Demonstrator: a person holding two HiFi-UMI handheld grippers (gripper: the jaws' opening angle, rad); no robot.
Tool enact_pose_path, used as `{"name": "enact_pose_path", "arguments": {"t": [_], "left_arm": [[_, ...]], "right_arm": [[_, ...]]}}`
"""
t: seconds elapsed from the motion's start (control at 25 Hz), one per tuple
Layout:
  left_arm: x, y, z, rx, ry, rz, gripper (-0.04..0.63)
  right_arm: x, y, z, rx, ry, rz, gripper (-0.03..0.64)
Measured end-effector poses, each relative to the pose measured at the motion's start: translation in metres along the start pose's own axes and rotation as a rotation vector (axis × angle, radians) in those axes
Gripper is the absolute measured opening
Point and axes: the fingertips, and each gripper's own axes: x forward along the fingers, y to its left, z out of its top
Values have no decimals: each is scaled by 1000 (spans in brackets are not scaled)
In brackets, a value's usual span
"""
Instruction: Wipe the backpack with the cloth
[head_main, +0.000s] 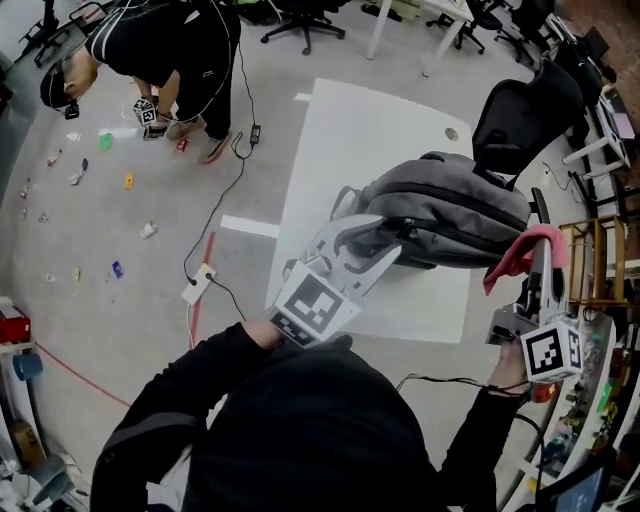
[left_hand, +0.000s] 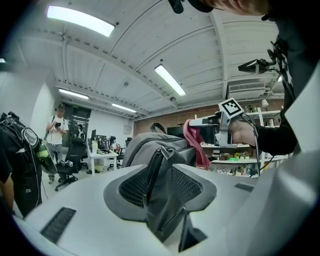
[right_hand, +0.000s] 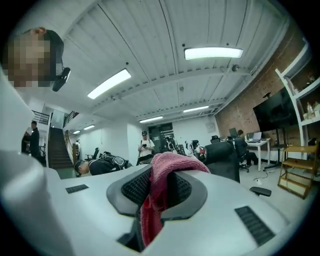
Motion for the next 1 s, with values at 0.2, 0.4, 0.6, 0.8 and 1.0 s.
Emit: {"name": "enact_pose_path", "arguments": {"t": [0.2, 0.4, 0.6, 0.8, 1.0], "left_arm": [[-18, -2, -31, -90, 19, -11, 141], [-51, 22, -45, -118, -9, 1, 141], [-83, 52, -13, -117, -151, 32, 141], [-108, 65, 18, -536, -332, -141, 221], [-109, 24, 30, -510, -326, -313, 376]], "right_arm": [[46, 67, -25, -42, 124, 132, 66], [84, 168, -46, -140, 197, 323, 66], [97, 256, -49, -100, 229, 551, 66], [73, 294, -27, 80, 153, 773, 66], [35, 300, -46, 261, 225, 935, 66]]}}
